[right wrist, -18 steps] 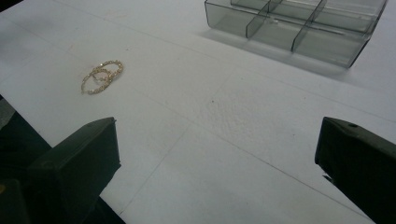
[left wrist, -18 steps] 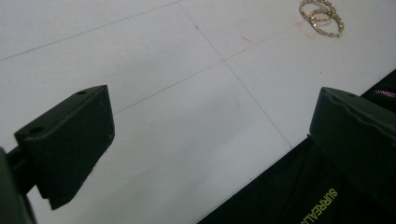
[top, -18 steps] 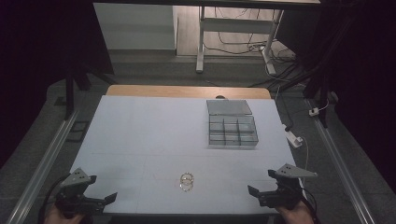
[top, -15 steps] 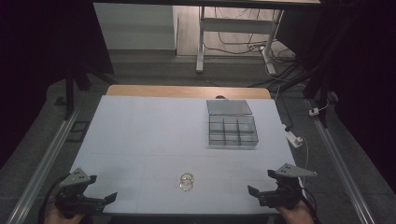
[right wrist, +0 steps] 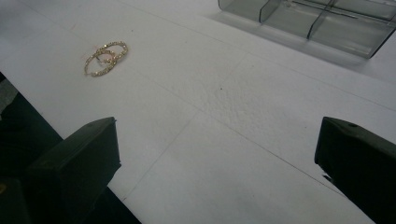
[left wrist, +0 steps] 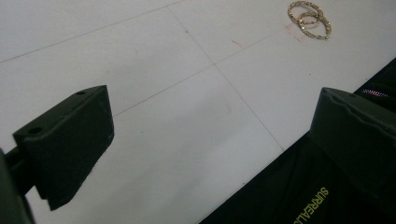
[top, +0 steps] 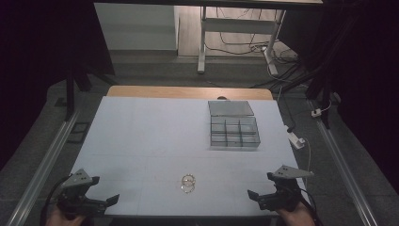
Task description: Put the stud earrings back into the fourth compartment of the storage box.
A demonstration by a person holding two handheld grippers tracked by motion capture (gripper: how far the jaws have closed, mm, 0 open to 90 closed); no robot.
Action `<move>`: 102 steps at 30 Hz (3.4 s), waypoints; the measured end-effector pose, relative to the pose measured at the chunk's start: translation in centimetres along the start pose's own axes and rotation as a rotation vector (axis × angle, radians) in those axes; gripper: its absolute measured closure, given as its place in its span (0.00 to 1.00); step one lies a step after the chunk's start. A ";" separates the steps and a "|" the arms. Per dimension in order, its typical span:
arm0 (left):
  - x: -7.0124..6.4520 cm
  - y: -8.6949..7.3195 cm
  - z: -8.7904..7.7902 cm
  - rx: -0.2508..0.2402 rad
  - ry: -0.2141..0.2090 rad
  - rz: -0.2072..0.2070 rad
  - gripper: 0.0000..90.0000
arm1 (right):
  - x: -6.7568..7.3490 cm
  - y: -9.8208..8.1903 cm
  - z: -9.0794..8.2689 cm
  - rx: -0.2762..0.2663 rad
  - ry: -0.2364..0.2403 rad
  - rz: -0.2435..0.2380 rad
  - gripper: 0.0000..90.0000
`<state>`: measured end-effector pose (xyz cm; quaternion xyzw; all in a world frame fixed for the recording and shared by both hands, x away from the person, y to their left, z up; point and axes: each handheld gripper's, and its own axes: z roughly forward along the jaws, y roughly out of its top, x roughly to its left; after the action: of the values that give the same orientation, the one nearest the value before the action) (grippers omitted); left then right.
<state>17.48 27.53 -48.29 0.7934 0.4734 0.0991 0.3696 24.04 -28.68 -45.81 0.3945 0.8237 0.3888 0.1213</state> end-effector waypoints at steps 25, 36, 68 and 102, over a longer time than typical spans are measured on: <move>-0.1 0.0 0.0 0.008 -0.004 0.008 0.00 | 1.7 0.9 0.8 -0.005 0.011 -0.072 0.00; -0.2 0.2 0.1 -0.021 -0.005 0.018 0.00 | 2.6 1.9 2.2 0.004 0.054 -0.112 0.00; -0.1 0.2 0.3 -0.007 -0.042 0.027 0.00 | 4.6 5.3 7.4 0.055 0.146 -0.166 0.00; 0.0 0.3 0.3 -0.002 -0.053 0.034 0.00 | 6.6 8.3 18.8 0.230 0.089 -0.246 0.00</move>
<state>17.82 27.26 -48.36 0.8033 0.4499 0.0845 0.3810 33.86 -10.32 -51.56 0.2842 0.9094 0.2913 0.0856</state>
